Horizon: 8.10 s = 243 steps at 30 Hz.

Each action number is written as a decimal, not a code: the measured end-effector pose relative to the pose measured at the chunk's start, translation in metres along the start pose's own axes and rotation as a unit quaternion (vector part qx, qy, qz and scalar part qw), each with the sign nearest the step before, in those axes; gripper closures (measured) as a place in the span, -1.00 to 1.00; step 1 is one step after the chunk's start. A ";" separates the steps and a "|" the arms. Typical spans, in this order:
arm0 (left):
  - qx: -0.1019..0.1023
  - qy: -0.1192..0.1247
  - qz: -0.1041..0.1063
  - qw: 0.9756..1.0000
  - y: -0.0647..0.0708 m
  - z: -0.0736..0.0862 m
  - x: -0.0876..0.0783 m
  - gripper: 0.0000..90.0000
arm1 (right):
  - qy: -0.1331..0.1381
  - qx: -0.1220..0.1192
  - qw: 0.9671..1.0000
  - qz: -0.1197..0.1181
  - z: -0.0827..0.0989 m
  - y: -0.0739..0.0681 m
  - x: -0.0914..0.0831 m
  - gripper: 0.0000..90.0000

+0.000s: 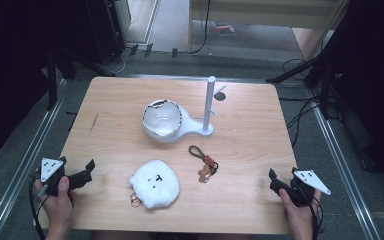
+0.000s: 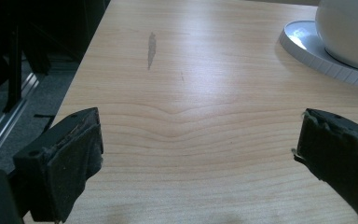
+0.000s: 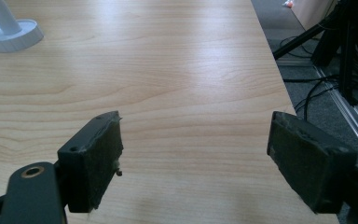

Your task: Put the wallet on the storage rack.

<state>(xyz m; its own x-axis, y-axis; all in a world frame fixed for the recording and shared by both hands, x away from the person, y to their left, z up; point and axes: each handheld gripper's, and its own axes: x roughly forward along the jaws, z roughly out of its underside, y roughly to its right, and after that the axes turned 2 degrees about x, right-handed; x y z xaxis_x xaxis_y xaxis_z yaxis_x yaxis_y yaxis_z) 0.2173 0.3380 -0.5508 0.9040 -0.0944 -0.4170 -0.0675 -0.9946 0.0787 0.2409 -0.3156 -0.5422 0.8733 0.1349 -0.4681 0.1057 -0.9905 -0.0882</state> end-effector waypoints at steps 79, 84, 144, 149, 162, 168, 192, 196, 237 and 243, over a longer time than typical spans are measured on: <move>0.000 -0.015 0.003 1.000 0.001 -0.001 0.003 -1.00 | -0.208 -0.206 0.921 -0.255 -0.009 -0.280 0.005 -1.00; 0.000 -0.017 0.003 1.000 0.001 -0.001 0.003 -1.00 | -0.209 -0.209 0.920 -0.258 -0.005 -0.291 0.010 -1.00; -0.002 -0.031 0.006 1.000 0.000 -0.002 0.005 -1.00 | -0.185 -0.074 0.939 -0.281 -0.040 -0.281 0.000 0.75; -0.003 -0.031 0.006 1.000 0.000 -0.002 0.005 -1.00 | -0.169 -0.067 0.946 -0.268 -0.056 -0.274 -0.004 0.74; -0.006 -0.031 0.008 0.999 0.000 -0.002 0.005 -1.00 | -0.151 -0.038 0.955 -0.253 -0.090 -0.262 -0.007 0.74; -0.007 -0.031 0.008 0.999 -0.001 -0.002 0.005 -1.00 | -0.148 -0.039 0.960 -0.235 -0.105 -0.259 0.000 0.74; -0.010 -0.030 0.012 0.999 -0.002 -0.002 0.005 -1.00 | -0.162 -0.028 0.967 -0.194 -0.136 -0.271 0.059 0.74; -0.010 -0.030 0.012 0.999 -0.001 -0.002 0.006 -1.00 | -0.167 -0.027 0.967 -0.189 -0.137 -0.273 0.067 0.74; -0.006 -0.030 0.014 0.999 0.000 -0.002 0.006 -1.00 | -0.253 -0.089 0.955 -0.126 -0.152 -0.310 0.120 0.70; -0.004 -0.030 0.014 0.999 0.000 -0.002 0.006 -1.00 | -0.260 -0.102 0.953 -0.116 -0.152 -0.317 0.126 0.68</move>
<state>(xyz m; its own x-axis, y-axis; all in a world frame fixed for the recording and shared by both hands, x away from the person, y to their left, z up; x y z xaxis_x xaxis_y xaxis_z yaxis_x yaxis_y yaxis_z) 0.2236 0.3371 -0.5513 0.8744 -0.1249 -0.4688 -0.0884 -0.9911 0.0991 0.3895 0.0107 -0.4398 0.4663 0.2943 -0.8342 0.4037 -0.9099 -0.0954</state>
